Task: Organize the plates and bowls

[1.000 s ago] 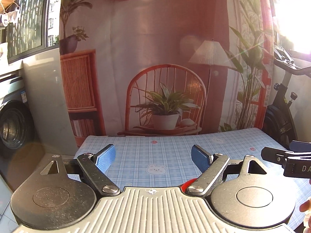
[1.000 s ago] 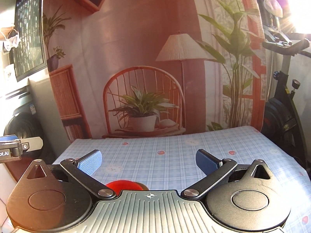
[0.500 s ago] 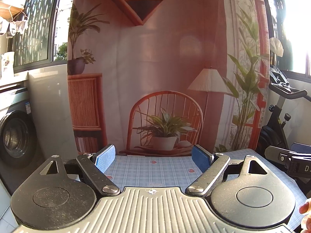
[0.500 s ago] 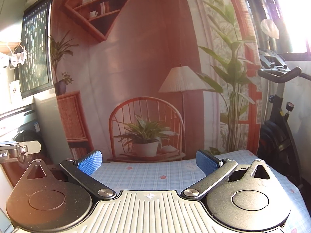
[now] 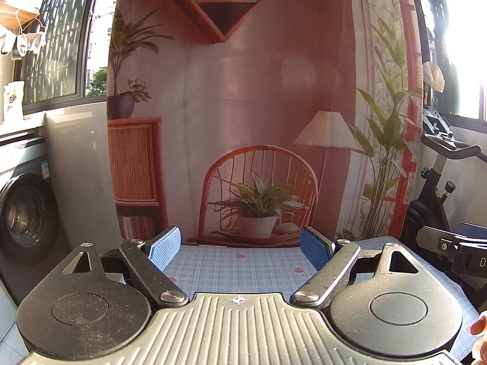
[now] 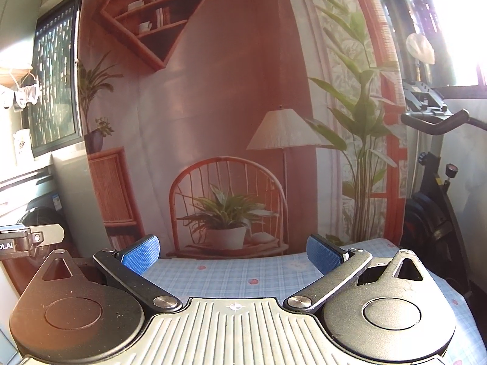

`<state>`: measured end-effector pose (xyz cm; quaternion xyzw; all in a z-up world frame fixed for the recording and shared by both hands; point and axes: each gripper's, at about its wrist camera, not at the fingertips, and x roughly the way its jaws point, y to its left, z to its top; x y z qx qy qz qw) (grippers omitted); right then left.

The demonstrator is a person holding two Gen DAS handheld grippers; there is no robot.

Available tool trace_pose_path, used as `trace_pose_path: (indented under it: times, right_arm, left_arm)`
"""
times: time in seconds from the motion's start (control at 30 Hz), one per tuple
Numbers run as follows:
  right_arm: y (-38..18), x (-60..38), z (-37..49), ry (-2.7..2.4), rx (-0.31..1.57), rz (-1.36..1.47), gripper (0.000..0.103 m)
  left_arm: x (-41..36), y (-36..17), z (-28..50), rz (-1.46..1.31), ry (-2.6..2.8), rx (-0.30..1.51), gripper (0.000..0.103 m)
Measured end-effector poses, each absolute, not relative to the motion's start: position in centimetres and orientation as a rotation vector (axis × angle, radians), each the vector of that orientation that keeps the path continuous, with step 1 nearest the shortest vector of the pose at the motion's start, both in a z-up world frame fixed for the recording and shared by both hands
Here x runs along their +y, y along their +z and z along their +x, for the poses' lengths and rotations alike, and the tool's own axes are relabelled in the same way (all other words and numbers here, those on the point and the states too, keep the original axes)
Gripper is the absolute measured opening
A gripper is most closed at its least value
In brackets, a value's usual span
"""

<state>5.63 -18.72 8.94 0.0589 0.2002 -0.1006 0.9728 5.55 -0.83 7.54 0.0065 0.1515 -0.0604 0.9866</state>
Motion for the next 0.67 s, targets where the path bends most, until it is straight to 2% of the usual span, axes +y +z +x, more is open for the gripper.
trace_pose_path:
  times: [0.67]
  right_arm:
    - [8.16,-19.28,5.54,-0.216,0.431,0.138,0.103]
  left_arm:
    - [-0.2,7.27,5.68,0.005,-0.122,0.316,0.088]
